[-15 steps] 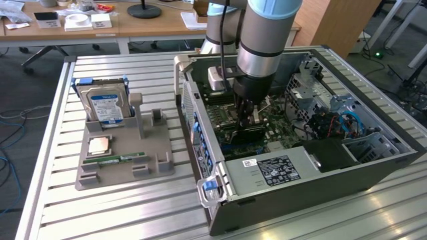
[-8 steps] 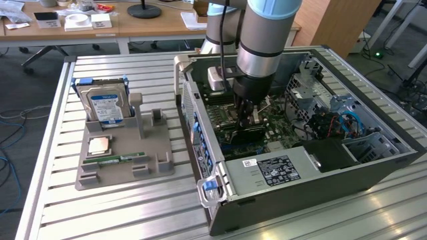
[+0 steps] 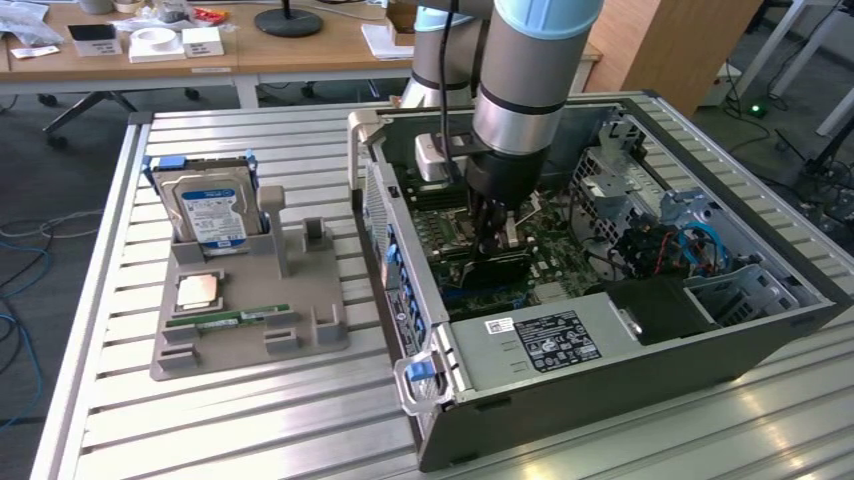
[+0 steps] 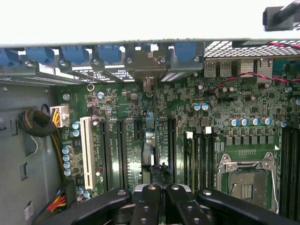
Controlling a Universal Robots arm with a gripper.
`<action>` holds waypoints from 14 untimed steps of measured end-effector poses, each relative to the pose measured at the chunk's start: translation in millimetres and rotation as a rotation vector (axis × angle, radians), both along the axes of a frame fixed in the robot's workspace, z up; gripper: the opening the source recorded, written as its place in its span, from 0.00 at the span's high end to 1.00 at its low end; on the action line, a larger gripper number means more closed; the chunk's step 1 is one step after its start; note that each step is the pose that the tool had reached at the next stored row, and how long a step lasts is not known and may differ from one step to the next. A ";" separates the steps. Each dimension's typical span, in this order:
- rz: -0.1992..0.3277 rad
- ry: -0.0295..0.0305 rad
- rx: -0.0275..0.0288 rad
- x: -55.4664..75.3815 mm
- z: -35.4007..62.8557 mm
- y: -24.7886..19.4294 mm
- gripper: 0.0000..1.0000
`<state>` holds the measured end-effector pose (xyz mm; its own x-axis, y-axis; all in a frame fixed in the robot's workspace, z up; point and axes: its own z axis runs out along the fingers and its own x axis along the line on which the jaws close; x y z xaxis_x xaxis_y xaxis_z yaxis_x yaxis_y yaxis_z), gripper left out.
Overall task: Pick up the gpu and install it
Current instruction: 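Press down on the gpu until it lock into place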
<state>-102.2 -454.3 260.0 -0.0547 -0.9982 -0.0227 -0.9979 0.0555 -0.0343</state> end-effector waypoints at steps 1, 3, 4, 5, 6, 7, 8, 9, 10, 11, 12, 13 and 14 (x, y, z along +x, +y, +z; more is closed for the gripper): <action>0.000 0.0000 0.0001 0.0 0.0 0.0 0.89; 0.000 -0.0001 0.0001 0.0 -0.1 0.0 0.89; 0.000 0.0000 0.0001 0.0 0.0 0.0 0.89; 0.000 -0.0001 0.0001 0.0 0.0 0.0 0.89; 0.000 -0.0001 0.0001 0.0 0.0 0.0 0.89; 0.000 0.0000 0.0001 0.0 -0.1 0.0 0.89; 0.000 0.0000 -0.0001 0.0 -0.1 0.0 0.89; 0.000 0.0001 -0.0001 0.0 -0.1 0.0 0.89; 0.000 0.0000 -0.0001 0.0 -0.2 0.0 0.89; 0.000 -0.0001 0.0000 0.0 -0.2 0.0 0.89; 0.000 -0.0001 0.0001 0.0 -0.3 0.0 0.89; 0.000 -0.0001 0.0001 0.0 -0.3 0.0 0.89; 0.000 -0.0001 0.0001 0.0 -0.3 0.0 0.89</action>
